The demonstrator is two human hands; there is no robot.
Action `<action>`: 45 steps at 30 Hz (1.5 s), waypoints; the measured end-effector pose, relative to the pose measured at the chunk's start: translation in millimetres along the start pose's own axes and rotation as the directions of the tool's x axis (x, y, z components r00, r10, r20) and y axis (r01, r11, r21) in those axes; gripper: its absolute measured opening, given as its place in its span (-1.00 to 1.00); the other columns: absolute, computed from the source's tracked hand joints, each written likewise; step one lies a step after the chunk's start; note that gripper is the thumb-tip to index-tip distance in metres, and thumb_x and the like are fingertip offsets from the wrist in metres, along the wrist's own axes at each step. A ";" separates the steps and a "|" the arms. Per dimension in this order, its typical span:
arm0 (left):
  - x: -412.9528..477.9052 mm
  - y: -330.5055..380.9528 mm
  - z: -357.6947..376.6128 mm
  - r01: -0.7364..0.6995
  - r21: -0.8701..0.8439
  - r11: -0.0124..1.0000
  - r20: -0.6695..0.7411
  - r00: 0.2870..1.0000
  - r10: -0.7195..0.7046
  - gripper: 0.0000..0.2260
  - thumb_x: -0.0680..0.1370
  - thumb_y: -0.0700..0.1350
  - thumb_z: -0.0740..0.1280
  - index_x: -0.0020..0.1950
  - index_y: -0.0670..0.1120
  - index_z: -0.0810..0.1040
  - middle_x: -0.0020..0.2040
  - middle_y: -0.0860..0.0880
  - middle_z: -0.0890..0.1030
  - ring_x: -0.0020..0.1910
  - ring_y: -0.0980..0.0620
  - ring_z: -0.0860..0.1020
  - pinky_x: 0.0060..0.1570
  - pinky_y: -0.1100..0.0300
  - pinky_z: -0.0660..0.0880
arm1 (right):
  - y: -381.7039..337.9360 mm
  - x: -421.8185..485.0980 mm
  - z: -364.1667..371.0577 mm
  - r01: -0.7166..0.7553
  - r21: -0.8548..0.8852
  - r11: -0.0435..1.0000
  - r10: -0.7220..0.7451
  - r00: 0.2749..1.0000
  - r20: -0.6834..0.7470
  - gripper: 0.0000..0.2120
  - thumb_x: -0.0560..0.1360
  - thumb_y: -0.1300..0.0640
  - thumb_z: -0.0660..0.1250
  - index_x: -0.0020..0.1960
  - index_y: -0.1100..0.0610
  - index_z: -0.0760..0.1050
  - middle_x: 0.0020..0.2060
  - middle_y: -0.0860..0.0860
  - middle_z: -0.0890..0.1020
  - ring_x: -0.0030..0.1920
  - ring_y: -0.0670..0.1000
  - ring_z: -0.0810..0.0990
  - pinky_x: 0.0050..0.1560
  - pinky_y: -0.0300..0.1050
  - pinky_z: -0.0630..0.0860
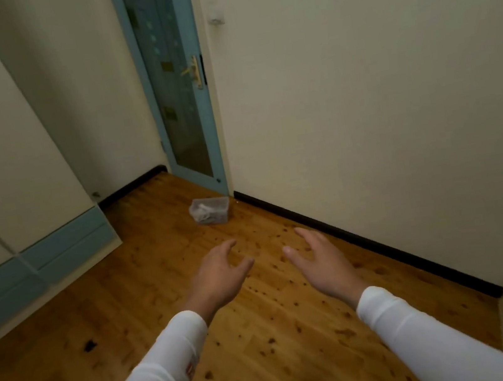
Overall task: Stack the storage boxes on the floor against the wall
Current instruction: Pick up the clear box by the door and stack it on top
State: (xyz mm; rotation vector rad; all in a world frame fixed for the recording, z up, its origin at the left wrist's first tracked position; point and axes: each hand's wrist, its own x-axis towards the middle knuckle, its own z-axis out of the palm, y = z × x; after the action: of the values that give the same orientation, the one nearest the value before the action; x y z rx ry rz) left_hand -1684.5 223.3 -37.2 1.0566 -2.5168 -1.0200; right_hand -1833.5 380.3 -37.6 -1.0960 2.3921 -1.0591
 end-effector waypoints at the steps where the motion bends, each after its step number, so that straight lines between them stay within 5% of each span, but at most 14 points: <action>1: 16.0 -4.4 -1.6 0.013 0.010 1.000 -0.019 1.000 -0.012 -0.40 0.53 0.26 0.27 0.53 0.11 0.26 0.51 0.02 0.34 0.46 -0.04 0.33 0.34 -0.02 0.34 | 0.3 19.9 3.6 0.017 -0.004 1.000 -0.017 1.000 0.014 -0.38 0.56 -0.25 0.17 0.54 -0.01 0.20 0.51 -0.02 0.27 0.48 0.01 0.25 0.34 -0.12 0.24; 9: 139.8 -13.8 -1.2 0.081 0.058 0.995 -0.075 0.994 -0.076 -0.38 0.52 0.31 0.24 0.53 0.13 0.25 0.51 0.03 0.34 0.45 -0.01 0.33 0.33 0.02 0.33 | 12.8 164.0 9.9 0.109 -0.034 0.993 -0.106 0.990 0.088 -0.38 0.57 -0.22 0.18 0.54 0.03 0.19 0.51 -0.01 0.27 0.48 0.00 0.24 0.40 -0.10 0.24; 24: 317.8 -48.5 -36.3 0.217 -0.198 0.956 -0.105 0.965 -0.241 -0.44 0.56 0.20 0.28 0.52 0.08 0.29 0.47 0.02 0.40 0.42 -0.02 0.38 0.26 0.08 0.37 | 0.3 377.7 57.8 0.078 0.094 0.993 -0.096 0.972 0.213 -0.38 0.56 -0.24 0.19 0.53 0.00 0.21 0.49 0.00 0.31 0.45 0.02 0.29 0.37 -0.03 0.28; 32: 455.3 -130.7 -96.2 0.253 -0.323 0.912 -0.011 0.963 -0.271 -0.47 0.57 0.14 0.30 0.51 0.04 0.31 0.43 0.01 0.43 0.37 0.01 0.41 0.21 0.14 0.40 | -40.8 531.3 136.2 -0.014 0.155 0.988 -0.018 0.979 0.204 -0.45 0.55 -0.25 0.19 0.48 -0.07 0.27 0.40 -0.06 0.40 0.34 -0.04 0.39 0.12 -0.18 0.31; 36: 517.8 -176.6 -135.7 0.286 -0.369 0.884 0.047 0.956 -0.290 -0.49 0.58 0.14 0.29 0.50 0.04 0.32 0.42 0.01 0.44 0.28 0.07 0.42 0.14 0.20 0.36 | -64.2 600.5 176.4 -0.120 0.223 0.967 0.070 0.973 0.218 -0.69 0.55 -0.27 0.18 0.28 -0.29 0.36 0.18 -0.19 0.47 -0.03 -0.37 0.46 -0.11 -0.49 0.34; 41: 594.4 -218.8 -173.6 0.324 -0.365 0.873 0.046 0.943 -0.331 -0.51 0.60 0.11 0.27 0.50 0.00 0.32 0.39 0.01 0.44 0.20 0.07 0.42 0.01 0.29 0.37 | -81.7 676.0 213.9 -0.195 0.214 0.957 0.156 0.970 0.185 -0.43 0.55 -0.25 0.19 0.48 -0.03 0.28 0.35 -0.02 0.46 0.10 -0.14 0.43 -0.03 -0.30 0.38; 45: 667.1 -234.3 -175.5 0.335 -0.374 0.865 0.119 0.942 -0.313 -0.52 0.59 0.13 0.28 0.48 0.03 0.36 0.27 0.08 0.46 0.10 0.14 0.41 -0.10 0.33 0.36 | -84.6 730.9 230.0 -0.202 0.173 0.964 0.174 0.971 0.165 -0.63 0.55 -0.23 0.17 0.26 -0.07 0.44 0.21 0.00 0.54 -0.10 -0.24 0.50 -0.27 -0.48 0.35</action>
State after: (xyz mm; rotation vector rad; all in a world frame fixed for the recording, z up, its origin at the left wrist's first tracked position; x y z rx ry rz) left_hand -1956.7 -449.1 -104.8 1.3591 -2.0751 -1.5820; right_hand -2149.9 -318.8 -111.6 -0.8330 2.1783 -1.0729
